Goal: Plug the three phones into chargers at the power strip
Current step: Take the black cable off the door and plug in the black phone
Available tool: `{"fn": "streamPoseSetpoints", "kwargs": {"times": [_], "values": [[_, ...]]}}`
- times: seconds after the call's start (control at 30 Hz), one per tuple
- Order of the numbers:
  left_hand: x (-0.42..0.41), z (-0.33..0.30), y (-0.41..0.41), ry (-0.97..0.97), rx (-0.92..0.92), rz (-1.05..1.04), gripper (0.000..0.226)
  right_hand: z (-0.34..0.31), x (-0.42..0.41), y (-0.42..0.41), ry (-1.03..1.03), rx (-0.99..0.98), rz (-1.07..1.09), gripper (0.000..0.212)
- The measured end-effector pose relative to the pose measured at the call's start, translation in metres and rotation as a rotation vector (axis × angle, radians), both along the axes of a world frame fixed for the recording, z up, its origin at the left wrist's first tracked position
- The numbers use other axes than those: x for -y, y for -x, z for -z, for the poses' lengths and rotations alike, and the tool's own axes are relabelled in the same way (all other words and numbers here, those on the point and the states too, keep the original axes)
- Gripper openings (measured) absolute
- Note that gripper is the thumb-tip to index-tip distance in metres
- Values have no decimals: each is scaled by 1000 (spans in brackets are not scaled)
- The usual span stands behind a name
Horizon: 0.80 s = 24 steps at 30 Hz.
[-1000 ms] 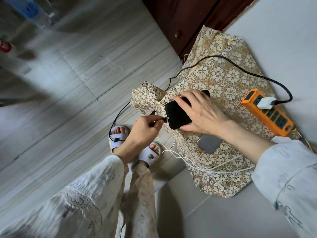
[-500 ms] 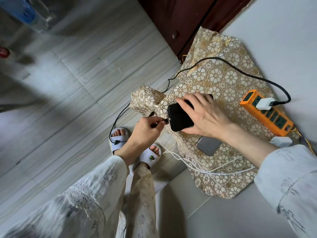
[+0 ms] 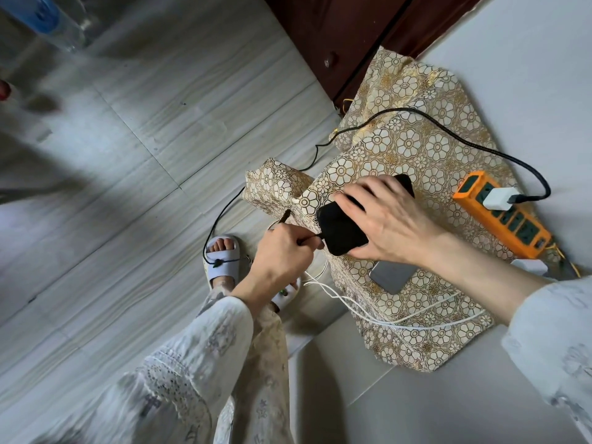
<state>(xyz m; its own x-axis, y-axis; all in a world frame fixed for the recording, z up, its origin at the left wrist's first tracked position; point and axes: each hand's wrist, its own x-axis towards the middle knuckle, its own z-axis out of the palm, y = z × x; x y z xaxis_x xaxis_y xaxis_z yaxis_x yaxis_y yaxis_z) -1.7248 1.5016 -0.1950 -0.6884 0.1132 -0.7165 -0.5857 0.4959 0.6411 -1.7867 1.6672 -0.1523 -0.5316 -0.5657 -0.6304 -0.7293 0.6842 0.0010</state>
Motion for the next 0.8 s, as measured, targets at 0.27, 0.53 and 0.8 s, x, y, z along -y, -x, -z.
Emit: {"fn": "streamPoseSetpoints", "kwargs": {"times": [0.27, 0.53, 0.8], "values": [[5, 13, 4, 40, 29, 236, 22, 18, 1, 4, -92, 25, -90, 93], [22, 26, -15, 167, -55, 320, 34, 39, 4, 19, -123, 72, -69, 89], [14, 24, 2, 205, -277, 262, 43, 47, 18, 9, -8, 66, 78, 86]]}}
